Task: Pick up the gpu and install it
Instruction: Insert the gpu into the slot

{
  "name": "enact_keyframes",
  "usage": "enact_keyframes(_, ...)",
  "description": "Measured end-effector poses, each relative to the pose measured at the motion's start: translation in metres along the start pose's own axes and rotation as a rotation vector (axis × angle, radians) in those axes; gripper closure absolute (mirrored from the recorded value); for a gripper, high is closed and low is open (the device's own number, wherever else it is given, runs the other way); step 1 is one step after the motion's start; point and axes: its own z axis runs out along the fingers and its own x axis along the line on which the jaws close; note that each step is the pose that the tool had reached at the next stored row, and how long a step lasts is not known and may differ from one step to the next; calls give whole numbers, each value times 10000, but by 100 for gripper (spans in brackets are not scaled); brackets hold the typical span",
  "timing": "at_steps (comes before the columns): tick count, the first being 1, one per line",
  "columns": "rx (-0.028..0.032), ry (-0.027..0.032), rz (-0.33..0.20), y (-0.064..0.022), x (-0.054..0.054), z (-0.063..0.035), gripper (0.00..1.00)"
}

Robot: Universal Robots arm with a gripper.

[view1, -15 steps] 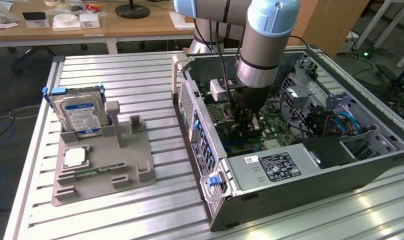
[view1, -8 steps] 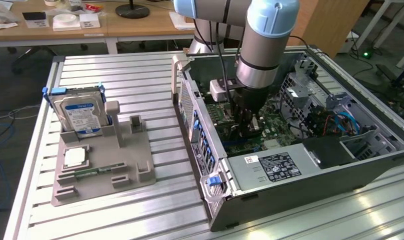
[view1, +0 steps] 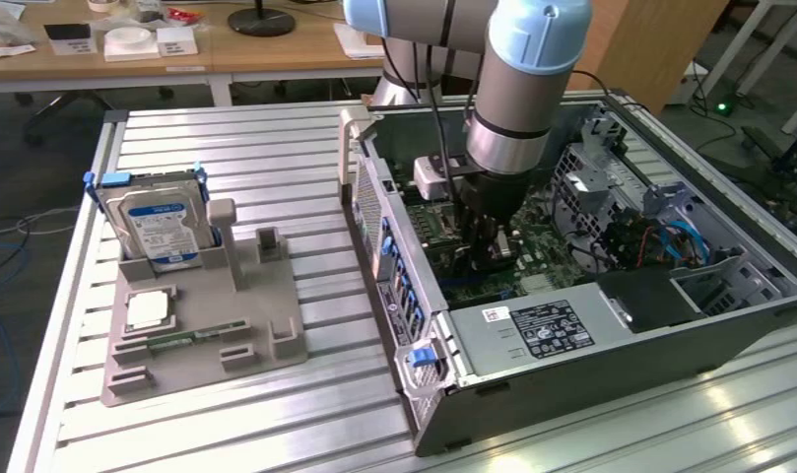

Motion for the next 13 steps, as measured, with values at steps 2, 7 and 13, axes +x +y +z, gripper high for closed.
enact_keyframes(2, 0, -1, -1, -1, 0, 1, 72)
enact_keyframes(7, 1, -2, 1, -6, -3, 3, 72)
enact_keyframes(13, 0, -2, 0, -7, -4, 15, 72)
